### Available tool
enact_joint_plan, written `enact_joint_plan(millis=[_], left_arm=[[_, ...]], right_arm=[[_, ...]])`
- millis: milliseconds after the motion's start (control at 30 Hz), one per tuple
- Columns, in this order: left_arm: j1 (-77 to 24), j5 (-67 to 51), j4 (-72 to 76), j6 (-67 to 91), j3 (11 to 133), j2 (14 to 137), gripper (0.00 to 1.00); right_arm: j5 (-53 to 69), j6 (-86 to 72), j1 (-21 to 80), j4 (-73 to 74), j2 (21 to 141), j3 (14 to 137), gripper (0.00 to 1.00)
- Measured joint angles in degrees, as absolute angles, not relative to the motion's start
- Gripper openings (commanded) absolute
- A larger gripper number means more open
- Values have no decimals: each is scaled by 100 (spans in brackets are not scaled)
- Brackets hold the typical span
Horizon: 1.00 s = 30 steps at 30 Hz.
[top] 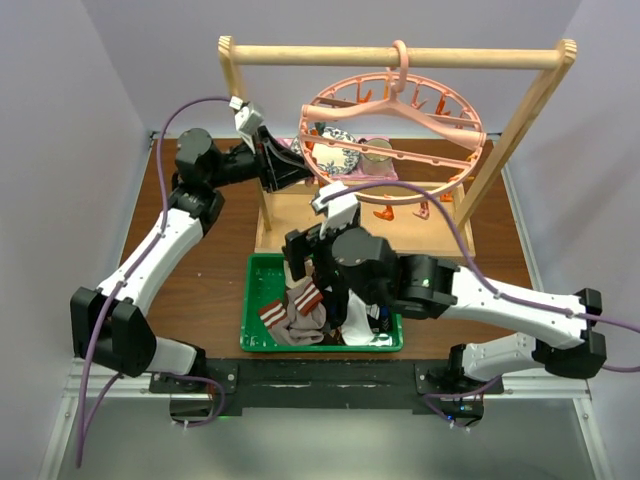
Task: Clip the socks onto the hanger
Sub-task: Open the clamp at the hanger.
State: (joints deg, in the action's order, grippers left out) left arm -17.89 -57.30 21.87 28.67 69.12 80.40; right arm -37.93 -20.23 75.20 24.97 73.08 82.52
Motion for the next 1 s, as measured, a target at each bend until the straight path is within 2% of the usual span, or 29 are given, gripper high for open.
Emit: enact_joint_plan(millis=[167, 333, 433, 600, 633, 667, 767, 1000], left_arm=[[-1763, -5542, 1723, 2797, 6923, 7856, 3], [-1765, -5496, 1295, 2768, 6967, 7636, 4], [-1765, -5498, 1122, 2762, 6995, 7505, 4], [-1765, -5483, 987, 2773, 7057, 7452, 4], [-1765, -5474, 958, 2777, 7067, 7452, 4], [-1765, -5454, 904, 2786, 7083, 7450, 4], [-1765, -5369, 803, 2792, 7105, 7446, 4], [-1782, -4912, 556, 2945, 7105, 7411, 2]], right_arm=[[-4045, -1793, 7505, 1610, 7234, 6945, 89], [-4372, -1479, 7452, -95, 7120, 6060, 84], [-4368, -1448, 7319, -958, 7210, 5929, 76], [-4405, -1441, 7067, -2270, 7653, 5920, 68], [-4447, -1424, 7046, -2423, 7747, 5920, 65], [-4506, -1380, 7041, -2547, 7835, 5920, 57], [-4716, -1227, 7037, -2788, 8005, 5931, 52], [-5063, -854, 7032, -3135, 8051, 6084, 56]])
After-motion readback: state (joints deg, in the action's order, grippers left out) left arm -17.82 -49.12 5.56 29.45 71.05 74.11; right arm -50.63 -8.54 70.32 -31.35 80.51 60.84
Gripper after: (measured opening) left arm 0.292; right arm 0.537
